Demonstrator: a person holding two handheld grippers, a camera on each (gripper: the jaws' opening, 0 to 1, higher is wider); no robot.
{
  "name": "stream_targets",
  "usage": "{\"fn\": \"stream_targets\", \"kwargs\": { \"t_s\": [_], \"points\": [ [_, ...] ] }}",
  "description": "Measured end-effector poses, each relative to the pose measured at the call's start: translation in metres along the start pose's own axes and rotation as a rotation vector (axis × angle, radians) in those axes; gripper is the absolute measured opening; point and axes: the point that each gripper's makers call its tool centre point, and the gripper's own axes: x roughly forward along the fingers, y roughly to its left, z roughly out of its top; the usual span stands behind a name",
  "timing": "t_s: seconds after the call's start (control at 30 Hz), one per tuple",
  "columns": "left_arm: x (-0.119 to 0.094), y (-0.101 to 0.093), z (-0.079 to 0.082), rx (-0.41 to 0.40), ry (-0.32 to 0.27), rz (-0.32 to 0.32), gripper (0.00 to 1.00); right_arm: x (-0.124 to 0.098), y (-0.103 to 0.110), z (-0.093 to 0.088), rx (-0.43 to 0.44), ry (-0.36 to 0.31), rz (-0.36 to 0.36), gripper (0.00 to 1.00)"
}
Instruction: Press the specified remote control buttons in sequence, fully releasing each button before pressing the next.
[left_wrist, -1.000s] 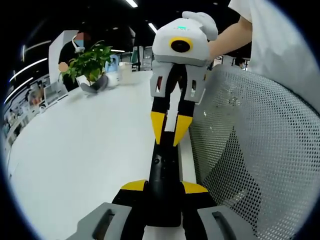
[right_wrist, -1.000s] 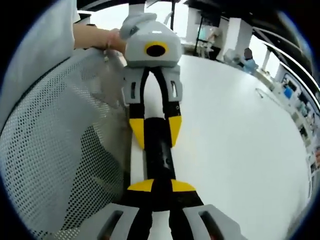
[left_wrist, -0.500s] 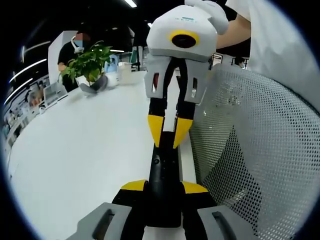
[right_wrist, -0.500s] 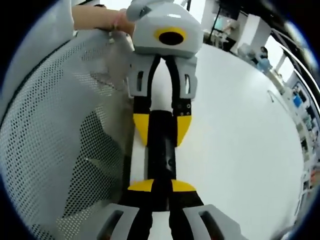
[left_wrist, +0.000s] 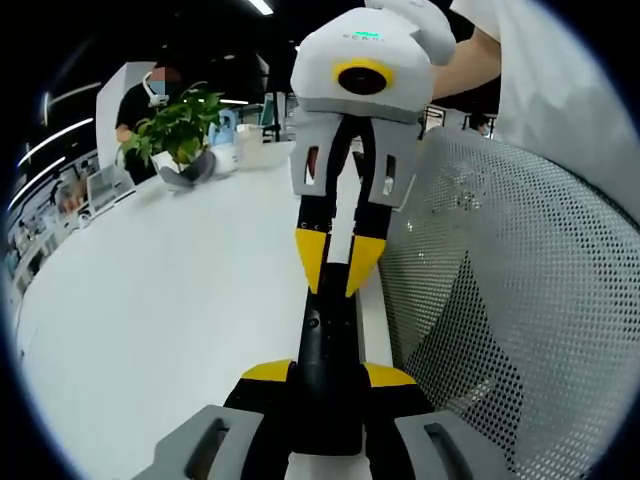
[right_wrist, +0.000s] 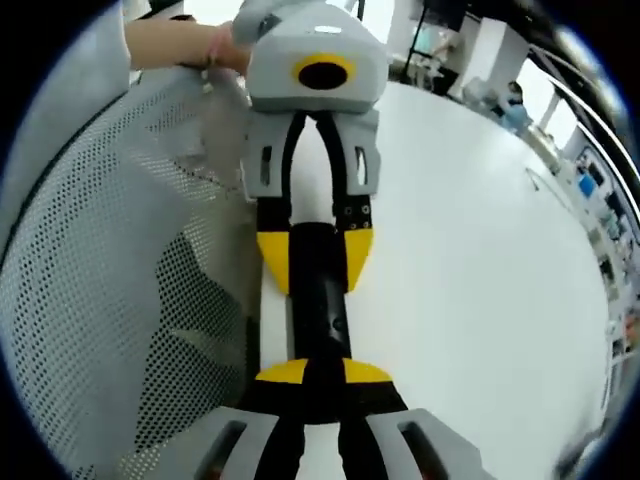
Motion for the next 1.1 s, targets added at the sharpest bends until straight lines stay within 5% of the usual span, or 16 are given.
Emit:
{"fn": "stream_targets", "kwargs": {
  "t_s": [0.23, 0.37, 0.43, 0.6, 0.73, 0.8, 0.9, 1.0, 1.1],
  "points": [
    [0.0, 0.0, 0.0, -0.003, -0.002, 0.0, 0.25, 0.0, -0.001, 0.003, 0.036, -0.075, -0.013, 0.07],
    [0.0, 0.0, 0.0, -0.004, -0.003, 0.0, 0.25, 0.004, 0.001, 0.008, -0.013, -0.074, 0.008, 0.07],
    [0.0, 0.0, 0.0, -0.004, -0.004, 0.0, 0.25, 0.004, 0.001, 0.008, -0.068, -0.033, 0.035, 0.07],
    [0.0, 0.0, 0.0, -0.007, -0.004, -0.001, 0.25, 0.006, 0.0, 0.007, -0.013, 0.105, 0.098, 0.06],
    [0.0, 0.0, 0.0, -0.006, -0.003, 0.0, 0.25, 0.009, 0.0, 0.006, -0.064, 0.231, 0.115, 0.06],
    [0.0, 0.0, 0.0, -0.004, -0.002, 0.0, 0.25, 0.01, 0.002, 0.006, -0.062, 0.237, 0.109, 0.06],
    [0.0, 0.0, 0.0, 0.001, 0.001, 0.0, 0.25, 0.008, 0.002, 0.005, -0.063, 0.207, 0.088, 0.06],
    [0.0, 0.0, 0.0, 0.005, 0.004, 0.0, 0.25, 0.007, 0.002, 0.007, -0.091, 0.1, 0.054, 0.06],
    [0.0, 0.0, 0.0, 0.005, 0.005, 0.001, 0.25, 0.005, 0.001, 0.007, 0.001, -0.025, 0.024, 0.06]
  ]
}}
